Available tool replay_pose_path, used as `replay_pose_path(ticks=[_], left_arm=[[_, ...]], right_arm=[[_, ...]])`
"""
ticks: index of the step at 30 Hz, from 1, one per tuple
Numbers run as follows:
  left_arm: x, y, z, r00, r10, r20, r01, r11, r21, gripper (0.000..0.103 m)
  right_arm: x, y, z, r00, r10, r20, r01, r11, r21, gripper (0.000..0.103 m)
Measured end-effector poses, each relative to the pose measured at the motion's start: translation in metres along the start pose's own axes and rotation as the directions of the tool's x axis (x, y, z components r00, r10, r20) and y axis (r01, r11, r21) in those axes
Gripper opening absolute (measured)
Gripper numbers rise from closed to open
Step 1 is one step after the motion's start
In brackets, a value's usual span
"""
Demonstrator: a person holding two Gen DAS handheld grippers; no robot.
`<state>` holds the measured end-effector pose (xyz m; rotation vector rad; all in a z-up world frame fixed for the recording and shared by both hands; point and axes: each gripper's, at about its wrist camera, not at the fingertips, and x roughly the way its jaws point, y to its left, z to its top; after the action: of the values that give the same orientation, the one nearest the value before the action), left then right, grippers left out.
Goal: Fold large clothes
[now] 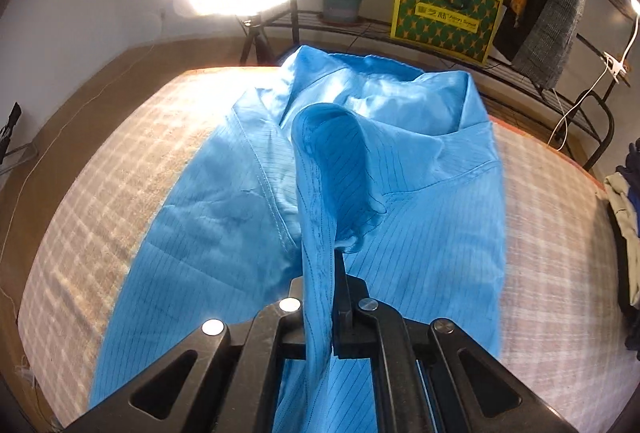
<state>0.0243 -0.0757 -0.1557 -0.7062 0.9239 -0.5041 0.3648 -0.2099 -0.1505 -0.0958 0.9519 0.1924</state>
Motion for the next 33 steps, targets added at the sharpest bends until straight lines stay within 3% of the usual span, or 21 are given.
replay_pose_path(ticks=[6, 7, 8, 9, 10, 12, 15, 17, 19, 23, 29, 33], left_arm=[[-0.006, 0.016, 0.005, 1.0, 0.007, 0.013, -0.007, 0.999, -0.042, 0.002], [-0.004, 0.019, 0.004, 1.0, 0.012, 0.005, -0.012, 0.999, -0.048, 0.002], [-0.002, 0.021, 0.003, 1.0, 0.012, -0.004, -0.012, 0.998, -0.061, 0.002], [-0.002, 0.022, 0.001, 1.0, 0.007, -0.014, -0.008, 0.997, -0.074, 0.002], [0.0, 0.025, 0.0, 1.0, 0.007, -0.021, -0.009, 0.997, -0.079, 0.002], [-0.001, 0.029, -0.001, 0.999, 0.031, -0.022, -0.033, 0.996, -0.077, 0.002], [-0.003, 0.029, -0.002, 0.997, 0.066, -0.025, -0.067, 0.997, -0.049, 0.002], [-0.007, 0.026, -0.004, 0.997, 0.076, -0.033, -0.077, 0.996, -0.035, 0.012], [-0.011, 0.025, -0.006, 0.997, 0.071, -0.037, -0.072, 0.997, -0.029, 0.042], [-0.022, 0.018, -0.01, 0.996, 0.079, -0.04, -0.079, 0.997, -0.008, 0.046], [-0.041, 0.008, -0.006, 0.991, 0.117, -0.064, -0.114, 0.992, 0.048, 0.046], [-0.037, 0.007, 0.018, 0.984, 0.156, -0.082, -0.153, 0.987, 0.048, 0.046]], right_arm=[[0.018, 0.003, 0.004, 0.997, 0.08, -0.017, -0.079, 0.996, 0.035, 0.001], [0.022, 0.004, 0.003, 0.993, 0.113, -0.025, -0.112, 0.993, 0.039, 0.005], [0.026, 0.003, 0.002, 0.989, 0.143, -0.034, -0.141, 0.989, 0.051, 0.016], [0.027, 0.001, 0.001, 0.981, 0.191, -0.041, -0.188, 0.979, 0.074, 0.037], [0.026, -0.004, 0.001, 0.966, 0.258, -0.038, -0.252, 0.962, 0.104, 0.044], [0.017, -0.012, -0.001, 0.94, 0.34, -0.017, -0.334, 0.931, 0.146, 0.049], [-0.009, -0.03, -0.004, 0.921, 0.388, 0.032, -0.386, 0.903, 0.187, 0.049], [-0.034, -0.046, -0.01, 0.905, 0.421, 0.067, -0.424, 0.877, 0.224, 0.048], [-0.06, -0.057, -0.019, 0.897, 0.432, 0.091, -0.441, 0.868, 0.23, 0.048], [-0.114, -0.07, -0.045, 0.91, 0.404, 0.096, -0.415, 0.894, 0.169, 0.048], [-0.187, -0.067, -0.135, 0.955, 0.297, 0.026, -0.298, 0.952, 0.064, 0.048], [-0.2, -0.059, -0.212, 0.946, 0.318, -0.057, -0.313, 0.946, 0.083, 0.051]])
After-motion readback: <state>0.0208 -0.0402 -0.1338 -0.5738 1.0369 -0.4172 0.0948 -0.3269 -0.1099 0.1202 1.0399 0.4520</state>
